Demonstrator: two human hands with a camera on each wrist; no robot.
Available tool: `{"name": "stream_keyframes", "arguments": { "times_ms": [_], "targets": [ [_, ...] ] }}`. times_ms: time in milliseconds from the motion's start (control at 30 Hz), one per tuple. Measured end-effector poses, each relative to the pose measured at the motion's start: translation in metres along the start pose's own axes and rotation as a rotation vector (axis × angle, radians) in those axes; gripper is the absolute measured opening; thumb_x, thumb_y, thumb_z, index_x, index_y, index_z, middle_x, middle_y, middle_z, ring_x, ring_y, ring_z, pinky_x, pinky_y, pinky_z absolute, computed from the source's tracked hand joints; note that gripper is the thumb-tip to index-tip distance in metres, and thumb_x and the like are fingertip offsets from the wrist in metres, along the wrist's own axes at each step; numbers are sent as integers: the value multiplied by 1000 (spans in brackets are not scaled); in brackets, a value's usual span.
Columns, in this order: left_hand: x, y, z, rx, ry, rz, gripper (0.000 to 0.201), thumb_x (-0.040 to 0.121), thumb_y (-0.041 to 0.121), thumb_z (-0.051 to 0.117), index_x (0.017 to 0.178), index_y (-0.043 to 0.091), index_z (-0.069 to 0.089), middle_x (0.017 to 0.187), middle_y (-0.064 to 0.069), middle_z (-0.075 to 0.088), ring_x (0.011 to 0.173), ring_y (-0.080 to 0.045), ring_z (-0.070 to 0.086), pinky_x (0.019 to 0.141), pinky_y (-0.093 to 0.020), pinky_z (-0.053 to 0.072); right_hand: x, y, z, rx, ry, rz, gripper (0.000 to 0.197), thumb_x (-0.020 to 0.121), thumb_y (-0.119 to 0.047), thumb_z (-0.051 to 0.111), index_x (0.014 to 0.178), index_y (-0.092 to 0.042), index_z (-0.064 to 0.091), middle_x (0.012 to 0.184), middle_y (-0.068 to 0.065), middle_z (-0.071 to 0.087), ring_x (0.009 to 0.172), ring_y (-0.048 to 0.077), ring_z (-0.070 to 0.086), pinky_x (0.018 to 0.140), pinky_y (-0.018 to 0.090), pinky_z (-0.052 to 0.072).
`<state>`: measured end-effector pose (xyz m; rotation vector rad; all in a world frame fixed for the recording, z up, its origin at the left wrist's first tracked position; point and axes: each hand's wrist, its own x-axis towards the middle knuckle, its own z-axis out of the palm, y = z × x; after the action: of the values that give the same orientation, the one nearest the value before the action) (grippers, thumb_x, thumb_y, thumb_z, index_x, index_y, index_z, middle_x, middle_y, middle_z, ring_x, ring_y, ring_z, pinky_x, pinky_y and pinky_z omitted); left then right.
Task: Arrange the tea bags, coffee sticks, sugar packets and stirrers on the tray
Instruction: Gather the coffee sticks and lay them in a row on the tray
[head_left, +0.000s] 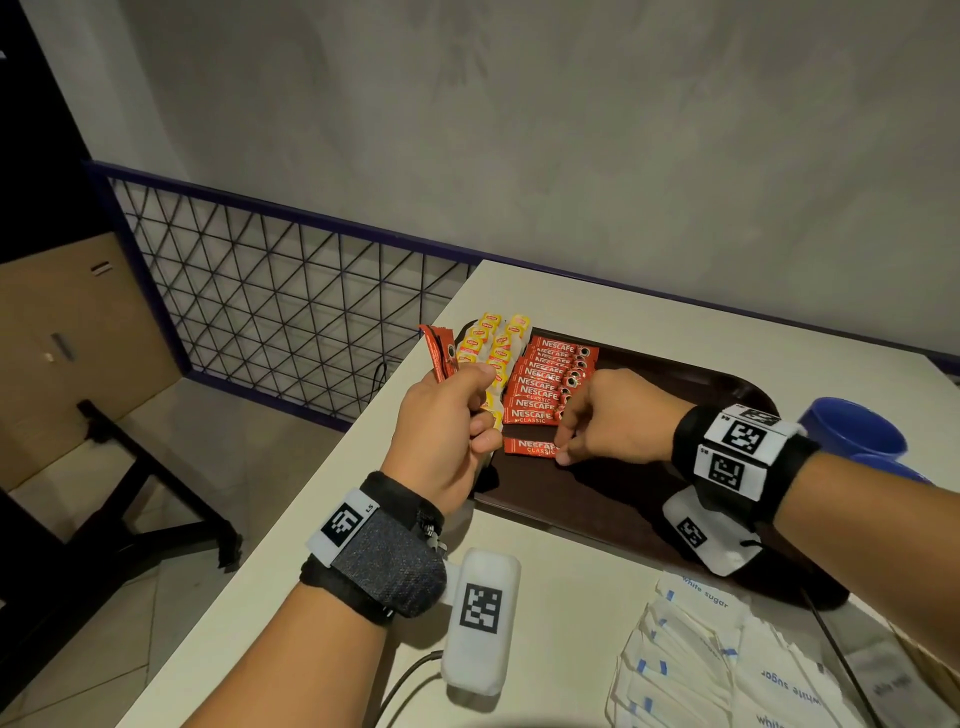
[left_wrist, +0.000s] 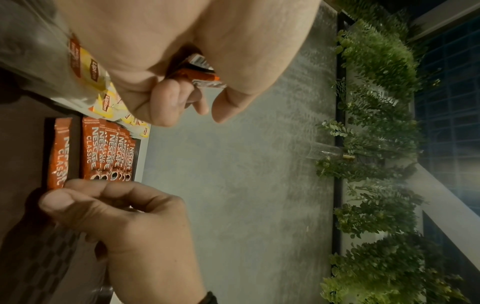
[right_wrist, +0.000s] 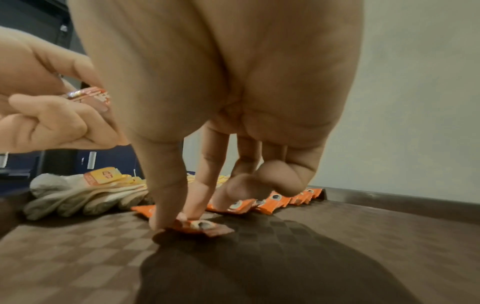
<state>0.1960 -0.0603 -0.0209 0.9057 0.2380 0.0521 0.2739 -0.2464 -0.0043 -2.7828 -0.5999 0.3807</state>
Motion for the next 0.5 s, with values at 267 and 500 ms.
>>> {"name": "stream_keyframes", "arguments": {
  "times_ms": [267,500],
  "targets": [
    [-1,0,-1,0,0,4,18,98,2,56,87,13,47,63,3,32,50,-10,24,44,-21,18,4,-11,-5,-170,-99,-15,27,79,-32,89,101,-21,78,87,-9,73,86,8,68,76,18,52],
    [-1,0,-1,4,-12,-1,19,98,3,56,85,13,47,64,3,33,49,-9,25,41,-20,20,11,-13,-11,-132,-95,-14,27,78,-29,90,99,-16,78,85,-7,75,88,11,71,84,25,55]
  ]
}}
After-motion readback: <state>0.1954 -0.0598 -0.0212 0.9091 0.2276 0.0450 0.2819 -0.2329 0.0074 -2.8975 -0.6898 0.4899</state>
